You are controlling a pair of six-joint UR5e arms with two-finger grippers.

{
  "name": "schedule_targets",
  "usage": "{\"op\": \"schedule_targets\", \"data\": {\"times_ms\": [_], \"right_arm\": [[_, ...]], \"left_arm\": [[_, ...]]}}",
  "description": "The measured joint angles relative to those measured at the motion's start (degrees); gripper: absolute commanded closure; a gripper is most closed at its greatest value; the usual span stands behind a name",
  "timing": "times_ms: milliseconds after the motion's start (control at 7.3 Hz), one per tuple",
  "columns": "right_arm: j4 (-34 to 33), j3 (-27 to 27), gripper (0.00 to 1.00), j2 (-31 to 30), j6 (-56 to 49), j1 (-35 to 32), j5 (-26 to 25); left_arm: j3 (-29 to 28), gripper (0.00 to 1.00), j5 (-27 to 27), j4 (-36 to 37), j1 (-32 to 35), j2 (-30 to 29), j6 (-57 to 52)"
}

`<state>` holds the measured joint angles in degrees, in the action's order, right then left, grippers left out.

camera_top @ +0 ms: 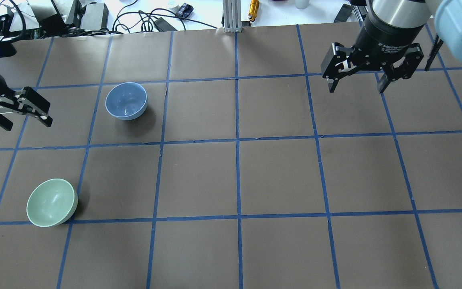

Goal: Stack green bowl on blue bowl
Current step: 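Move the left gripper down and toward the pale green bowl, then grasp the rim of the pale green bowl with the left gripper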

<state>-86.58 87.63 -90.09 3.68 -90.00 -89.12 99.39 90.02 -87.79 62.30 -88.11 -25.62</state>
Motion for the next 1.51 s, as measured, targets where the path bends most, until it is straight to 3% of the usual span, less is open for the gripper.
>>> {"op": "schedule_targets", "data": {"times_ms": [274, 411, 548, 822, 1096, 1233, 1370, 1507], "right_arm": [[-0.03, 0.0, 0.0, 0.0, -0.05, 0.0, 0.0], [-0.02, 0.0, 0.0, 0.0, -0.07, 0.0, 0.0], [0.0, 0.0, 0.0, 0.0, -0.08, 0.0, 0.0], [-0.03, 0.0, 0.0, 0.0, -0.06, 0.0, 0.0], [-0.04, 0.0, 0.0, 0.0, 0.0, 0.0, 0.0], [-0.01, 0.0, 0.0, 0.0, 0.01, 0.0, 0.0], [0.0, 0.0, 0.0, 0.0, 0.01, 0.0, 0.0], [0.01, 0.0, 0.0, 0.0, 0.01, 0.0, 0.0]], "left_arm": [[7.73, 0.0, -0.09, 4.56, -11.14, -0.55, -10.96], [12.71, 0.05, -0.14, 9.84, -15.72, -1.33, -15.91], [18.12, 0.03, 0.02, 16.07, -18.65, -1.85, -19.1], [27.49, 0.04, 0.35, 28.31, -21.14, -2.34, -21.36], [29.92, 0.06, 0.41, 31.76, -21.62, -3.72, -21.61], [30.15, 0.28, 0.41, 32.34, -21.66, -4.69, -21.62], [30.16, 0.65, 0.5, 32.98, -21.68, -5.55, -21.64], [30.1, 0.92, 0.66, 33.42, -21.69, -6.17, -21.68]]}}
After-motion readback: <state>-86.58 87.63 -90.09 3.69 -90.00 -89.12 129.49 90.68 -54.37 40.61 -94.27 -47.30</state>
